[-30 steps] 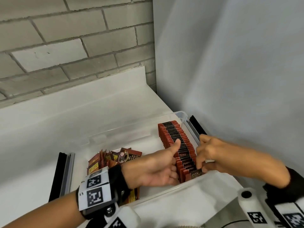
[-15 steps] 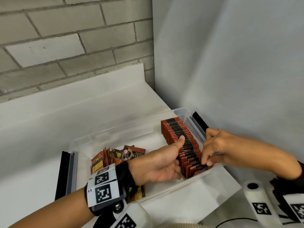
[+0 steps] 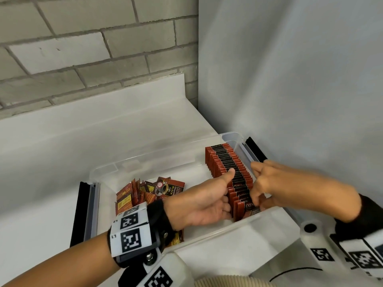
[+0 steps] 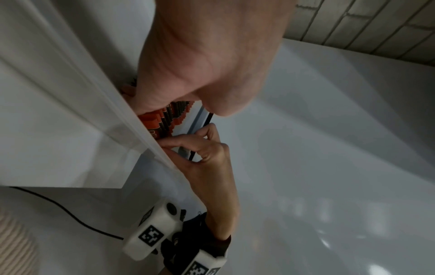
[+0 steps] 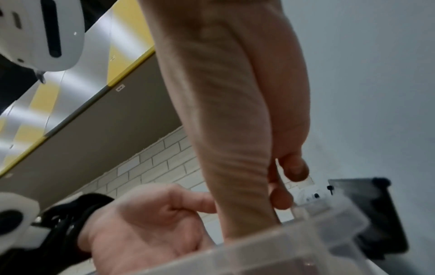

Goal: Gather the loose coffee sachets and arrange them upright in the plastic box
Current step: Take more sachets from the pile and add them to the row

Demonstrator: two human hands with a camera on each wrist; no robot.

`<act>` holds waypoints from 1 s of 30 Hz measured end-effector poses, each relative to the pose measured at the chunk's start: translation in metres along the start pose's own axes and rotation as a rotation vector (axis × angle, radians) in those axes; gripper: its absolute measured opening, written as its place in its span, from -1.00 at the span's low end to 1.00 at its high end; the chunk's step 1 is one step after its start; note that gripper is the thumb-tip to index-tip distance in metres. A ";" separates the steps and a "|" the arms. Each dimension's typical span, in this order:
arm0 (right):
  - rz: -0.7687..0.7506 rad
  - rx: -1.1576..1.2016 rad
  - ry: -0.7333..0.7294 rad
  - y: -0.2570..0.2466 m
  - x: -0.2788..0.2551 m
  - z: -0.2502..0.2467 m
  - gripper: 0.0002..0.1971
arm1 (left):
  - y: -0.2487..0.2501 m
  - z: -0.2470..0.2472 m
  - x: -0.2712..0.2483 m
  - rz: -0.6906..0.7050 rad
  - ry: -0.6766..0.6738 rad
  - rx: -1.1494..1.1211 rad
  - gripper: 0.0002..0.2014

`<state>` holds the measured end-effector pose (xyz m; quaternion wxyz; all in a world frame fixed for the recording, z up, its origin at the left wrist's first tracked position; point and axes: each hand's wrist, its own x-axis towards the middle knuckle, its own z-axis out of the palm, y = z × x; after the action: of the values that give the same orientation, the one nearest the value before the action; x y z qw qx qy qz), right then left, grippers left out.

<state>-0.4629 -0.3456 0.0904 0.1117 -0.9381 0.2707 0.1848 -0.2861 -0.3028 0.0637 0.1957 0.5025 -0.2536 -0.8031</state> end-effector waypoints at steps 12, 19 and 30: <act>-0.153 -0.130 0.213 -0.004 0.002 -0.001 -0.59 | -0.004 0.001 -0.003 -0.003 0.008 -0.013 -0.42; -0.160 -0.065 0.182 0.005 0.006 0.005 -0.61 | -0.005 0.004 0.002 -0.033 0.011 -0.020 -0.42; -0.025 0.322 0.262 0.008 0.005 -0.002 -0.78 | 0.020 -0.020 -0.037 0.060 0.086 0.365 -0.53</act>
<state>-0.4628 -0.3554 0.0894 0.2265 -0.9274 0.2975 0.0142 -0.2512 -0.3017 0.0944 0.1359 0.5557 -0.4012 -0.7154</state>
